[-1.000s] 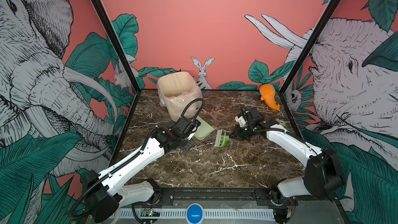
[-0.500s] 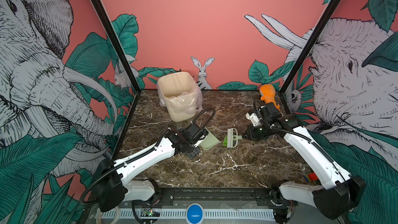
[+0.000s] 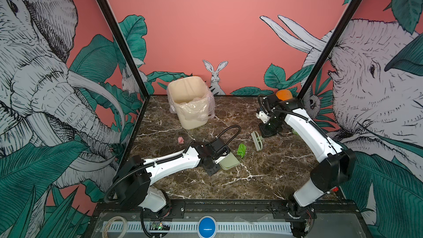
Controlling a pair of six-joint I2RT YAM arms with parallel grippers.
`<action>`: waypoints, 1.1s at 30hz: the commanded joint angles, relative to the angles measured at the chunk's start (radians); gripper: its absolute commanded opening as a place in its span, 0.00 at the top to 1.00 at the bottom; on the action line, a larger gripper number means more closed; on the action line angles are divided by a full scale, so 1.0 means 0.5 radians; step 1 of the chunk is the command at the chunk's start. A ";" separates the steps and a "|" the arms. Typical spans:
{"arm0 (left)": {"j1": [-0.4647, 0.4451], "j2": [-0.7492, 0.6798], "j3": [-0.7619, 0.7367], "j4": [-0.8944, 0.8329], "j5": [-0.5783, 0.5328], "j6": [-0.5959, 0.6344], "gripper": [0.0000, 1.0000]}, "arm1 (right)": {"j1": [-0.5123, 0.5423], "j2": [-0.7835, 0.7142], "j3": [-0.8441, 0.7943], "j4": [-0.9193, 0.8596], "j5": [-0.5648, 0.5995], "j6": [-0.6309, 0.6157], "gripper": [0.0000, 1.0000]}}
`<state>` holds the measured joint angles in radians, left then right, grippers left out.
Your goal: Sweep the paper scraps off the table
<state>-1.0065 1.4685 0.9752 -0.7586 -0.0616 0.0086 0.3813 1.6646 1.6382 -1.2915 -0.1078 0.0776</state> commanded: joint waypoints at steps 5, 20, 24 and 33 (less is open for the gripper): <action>-0.041 0.057 0.034 0.021 -0.036 -0.005 0.95 | 0.104 0.167 0.144 -0.077 0.122 -0.074 1.00; -0.101 0.152 0.034 0.133 -0.194 0.000 0.96 | 0.321 0.352 0.196 -0.108 0.159 -0.059 1.00; -0.101 0.167 0.031 0.154 -0.197 0.007 0.96 | 0.388 0.352 0.199 -0.105 0.111 -0.027 1.00; -0.101 0.170 0.001 0.179 -0.203 -0.001 0.96 | 0.571 0.264 0.143 -0.034 -0.195 0.074 1.00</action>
<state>-1.0531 1.5585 0.9791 -0.6811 -0.1539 0.0147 0.6327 1.8332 1.7157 -1.3106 -0.1101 0.0841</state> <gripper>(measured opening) 0.196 0.070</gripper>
